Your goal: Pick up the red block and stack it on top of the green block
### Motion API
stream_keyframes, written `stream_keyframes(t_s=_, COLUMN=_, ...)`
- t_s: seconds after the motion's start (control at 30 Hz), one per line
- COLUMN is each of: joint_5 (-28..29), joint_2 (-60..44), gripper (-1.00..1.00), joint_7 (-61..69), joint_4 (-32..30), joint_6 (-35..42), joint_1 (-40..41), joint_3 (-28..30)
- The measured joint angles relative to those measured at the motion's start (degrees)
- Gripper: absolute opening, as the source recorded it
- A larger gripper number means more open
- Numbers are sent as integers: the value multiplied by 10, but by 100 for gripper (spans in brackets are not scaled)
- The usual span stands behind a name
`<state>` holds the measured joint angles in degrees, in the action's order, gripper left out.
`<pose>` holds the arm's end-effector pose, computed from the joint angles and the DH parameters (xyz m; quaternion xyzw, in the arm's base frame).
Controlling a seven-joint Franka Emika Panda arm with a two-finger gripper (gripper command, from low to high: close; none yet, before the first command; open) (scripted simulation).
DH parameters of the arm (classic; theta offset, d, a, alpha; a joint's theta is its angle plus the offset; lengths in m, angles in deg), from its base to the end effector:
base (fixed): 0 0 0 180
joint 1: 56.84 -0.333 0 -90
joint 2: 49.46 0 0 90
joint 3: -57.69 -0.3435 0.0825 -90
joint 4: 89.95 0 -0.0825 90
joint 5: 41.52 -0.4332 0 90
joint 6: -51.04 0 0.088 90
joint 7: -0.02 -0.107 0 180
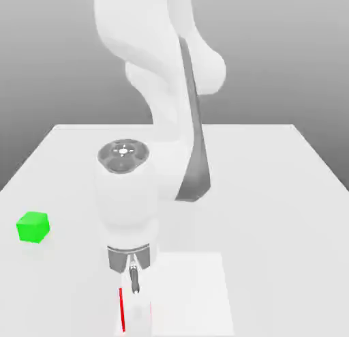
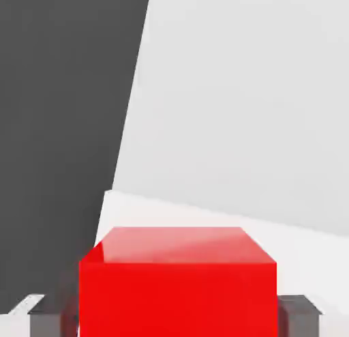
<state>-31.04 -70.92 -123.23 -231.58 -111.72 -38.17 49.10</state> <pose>0.4900 -0.0711 0.1270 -0.4702 0.8826 -0.0006 0.0013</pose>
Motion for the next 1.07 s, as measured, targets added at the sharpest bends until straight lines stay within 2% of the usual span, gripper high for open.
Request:
stream_keyframes(t_s=0.1, joint_5=-1, joint_2=1, gripper=-100, joint_7=0, joint_4=0, joint_6=1, joint_1=0, joint_3=-1)
stream_keyframes(t_s=0.27, joint_5=-47, joint_2=91, gripper=-100, joint_7=36, joint_4=-16, joint_6=74, joint_1=20, joint_3=-26)
stream_keyframes(t_s=0.47, joint_5=-54, joint_2=154, gripper=-100, joint_7=134, joint_4=-65, joint_6=95, joint_1=118, joint_3=52)
stream_keyframes(t_s=0.73, joint_5=-86, joint_2=245, gripper=-100, joint_7=295, joint_4=-137, joint_6=106, joint_1=303, joint_3=144)
stream_keyframes(t_s=0.93, joint_5=-121, joint_2=156, gripper=-100, joint_7=339, joint_4=-143, joint_6=9, joint_1=318, joint_3=136)
stream_keyframes(t_s=0.97, joint_5=-126, joint_2=141, gripper=100, joint_7=342, joint_4=-142, joint_6=-5, joint_1=320, joint_3=134)
stream_keyframes(t_s=1.07, joint_5=-126, joint_2=141, gripper=100, joint_7=342, joint_4=-142, joint_6=-5, joint_1=320, joint_3=134)
